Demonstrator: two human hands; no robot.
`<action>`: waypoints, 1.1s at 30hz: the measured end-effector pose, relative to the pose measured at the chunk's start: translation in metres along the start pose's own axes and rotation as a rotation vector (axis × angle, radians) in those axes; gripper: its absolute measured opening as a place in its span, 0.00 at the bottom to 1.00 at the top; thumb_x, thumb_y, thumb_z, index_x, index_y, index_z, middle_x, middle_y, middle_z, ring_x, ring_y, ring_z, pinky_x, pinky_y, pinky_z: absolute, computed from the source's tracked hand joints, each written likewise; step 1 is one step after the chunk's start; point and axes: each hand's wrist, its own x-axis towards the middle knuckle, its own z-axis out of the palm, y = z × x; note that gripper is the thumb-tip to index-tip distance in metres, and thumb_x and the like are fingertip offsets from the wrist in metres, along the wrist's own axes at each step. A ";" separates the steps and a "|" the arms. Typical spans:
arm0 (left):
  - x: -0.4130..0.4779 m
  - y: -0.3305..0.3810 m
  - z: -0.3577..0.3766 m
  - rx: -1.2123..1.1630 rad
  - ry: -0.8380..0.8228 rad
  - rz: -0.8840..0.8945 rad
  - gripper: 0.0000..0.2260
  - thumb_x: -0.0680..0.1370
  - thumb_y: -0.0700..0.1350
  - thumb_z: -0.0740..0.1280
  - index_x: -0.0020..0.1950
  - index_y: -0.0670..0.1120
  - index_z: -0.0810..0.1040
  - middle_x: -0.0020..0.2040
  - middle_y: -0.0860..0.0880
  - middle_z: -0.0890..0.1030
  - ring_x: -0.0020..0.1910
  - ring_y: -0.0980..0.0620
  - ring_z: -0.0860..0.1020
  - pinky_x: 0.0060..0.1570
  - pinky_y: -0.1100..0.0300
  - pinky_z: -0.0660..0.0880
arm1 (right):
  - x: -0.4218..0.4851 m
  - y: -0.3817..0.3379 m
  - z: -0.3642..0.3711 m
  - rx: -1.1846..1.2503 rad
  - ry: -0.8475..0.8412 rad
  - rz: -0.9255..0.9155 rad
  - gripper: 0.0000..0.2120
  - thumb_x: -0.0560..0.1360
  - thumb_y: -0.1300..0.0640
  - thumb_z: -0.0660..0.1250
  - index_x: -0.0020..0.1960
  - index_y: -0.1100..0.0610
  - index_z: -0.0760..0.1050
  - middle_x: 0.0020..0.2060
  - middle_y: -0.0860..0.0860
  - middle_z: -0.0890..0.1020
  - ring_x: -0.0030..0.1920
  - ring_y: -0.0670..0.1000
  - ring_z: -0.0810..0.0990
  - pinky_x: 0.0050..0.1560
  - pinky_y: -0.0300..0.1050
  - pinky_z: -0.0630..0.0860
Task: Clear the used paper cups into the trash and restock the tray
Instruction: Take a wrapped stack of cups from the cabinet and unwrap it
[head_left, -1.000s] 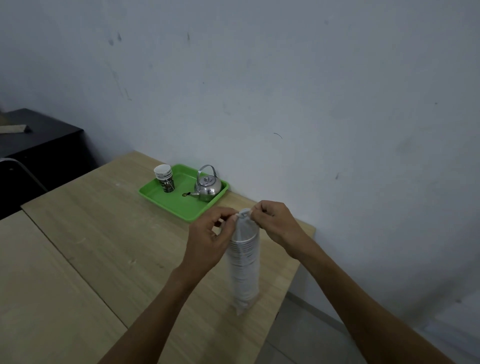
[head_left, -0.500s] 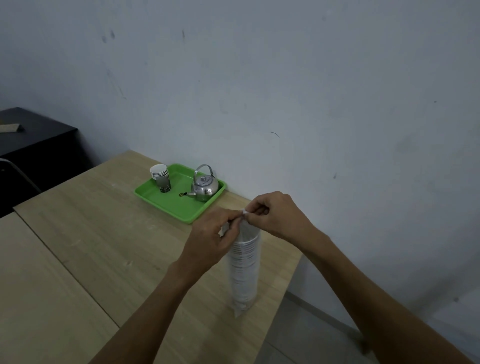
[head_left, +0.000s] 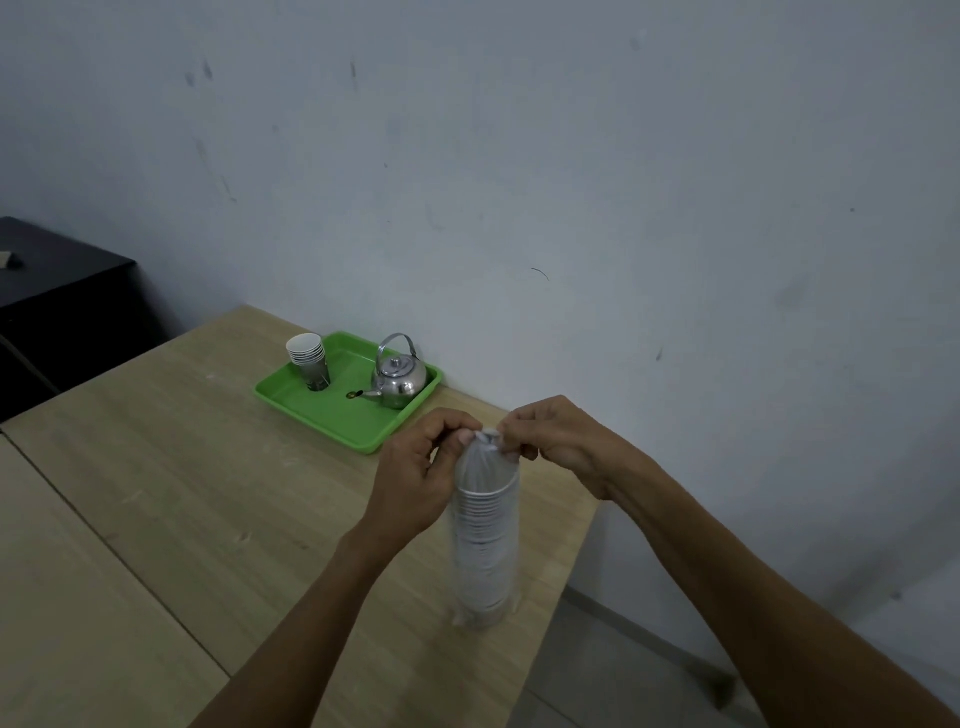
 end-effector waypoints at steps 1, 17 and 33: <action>0.001 -0.001 -0.001 -0.017 -0.016 -0.013 0.06 0.77 0.46 0.62 0.49 0.54 0.78 0.44 0.55 0.81 0.41 0.54 0.79 0.41 0.56 0.77 | 0.000 0.001 0.000 0.032 -0.014 0.012 0.08 0.72 0.64 0.65 0.35 0.60 0.78 0.27 0.49 0.74 0.29 0.42 0.68 0.31 0.33 0.64; 0.025 0.006 -0.021 0.535 -0.139 0.612 0.05 0.74 0.37 0.69 0.46 0.39 0.84 0.41 0.47 0.83 0.39 0.50 0.79 0.41 0.58 0.76 | -0.005 -0.010 0.001 -0.010 0.066 0.004 0.11 0.73 0.59 0.66 0.32 0.56 0.77 0.28 0.49 0.76 0.28 0.39 0.69 0.34 0.32 0.66; -0.001 0.004 0.008 0.078 0.193 0.166 0.04 0.76 0.39 0.65 0.45 0.40 0.77 0.37 0.45 0.81 0.35 0.53 0.78 0.37 0.60 0.77 | -0.013 -0.007 0.019 0.154 0.109 0.018 0.11 0.72 0.62 0.64 0.31 0.57 0.76 0.26 0.48 0.75 0.27 0.40 0.68 0.31 0.29 0.65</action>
